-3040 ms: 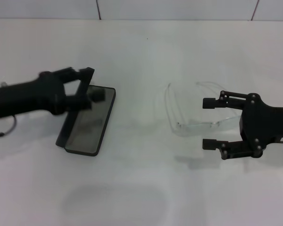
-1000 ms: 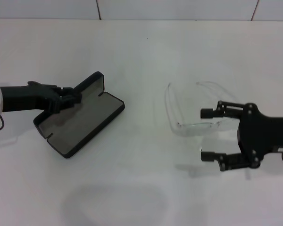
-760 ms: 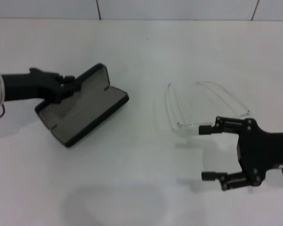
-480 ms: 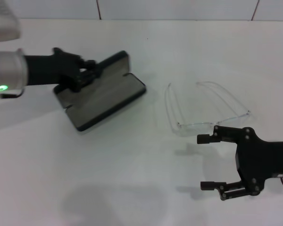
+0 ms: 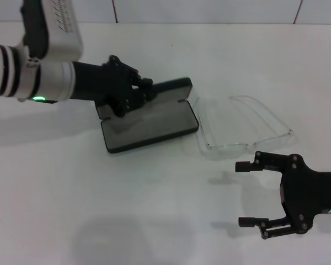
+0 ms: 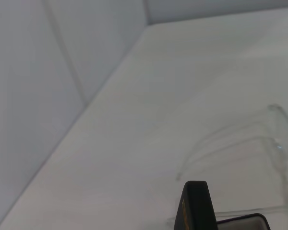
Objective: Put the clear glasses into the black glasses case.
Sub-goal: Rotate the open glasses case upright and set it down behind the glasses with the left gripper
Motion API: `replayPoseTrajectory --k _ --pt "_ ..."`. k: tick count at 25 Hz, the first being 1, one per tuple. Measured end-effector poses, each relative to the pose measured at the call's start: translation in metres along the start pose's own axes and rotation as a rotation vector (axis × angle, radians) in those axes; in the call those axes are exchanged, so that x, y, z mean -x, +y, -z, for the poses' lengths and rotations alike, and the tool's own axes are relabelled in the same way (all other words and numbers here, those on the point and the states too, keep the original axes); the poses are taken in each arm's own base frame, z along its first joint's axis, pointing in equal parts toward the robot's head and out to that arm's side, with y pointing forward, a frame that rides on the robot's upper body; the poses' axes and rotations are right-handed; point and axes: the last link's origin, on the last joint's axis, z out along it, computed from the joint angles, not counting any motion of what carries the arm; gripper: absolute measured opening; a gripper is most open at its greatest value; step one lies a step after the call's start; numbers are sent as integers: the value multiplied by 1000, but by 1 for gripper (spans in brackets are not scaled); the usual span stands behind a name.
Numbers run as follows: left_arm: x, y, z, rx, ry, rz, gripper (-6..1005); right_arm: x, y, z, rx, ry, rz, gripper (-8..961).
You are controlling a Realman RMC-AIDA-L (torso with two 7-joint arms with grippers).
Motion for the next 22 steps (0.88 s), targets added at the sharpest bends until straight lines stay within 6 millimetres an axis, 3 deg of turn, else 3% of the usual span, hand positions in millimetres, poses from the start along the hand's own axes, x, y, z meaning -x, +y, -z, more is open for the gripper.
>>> replayPoseTrajectory --k 13,22 --pt "-26 24 -32 133 -8 -158 330 0 -1 3 -9 3 5 827" --pt "-27 23 -29 74 51 -116 374 0 -2 5 -13 10 -2 827"
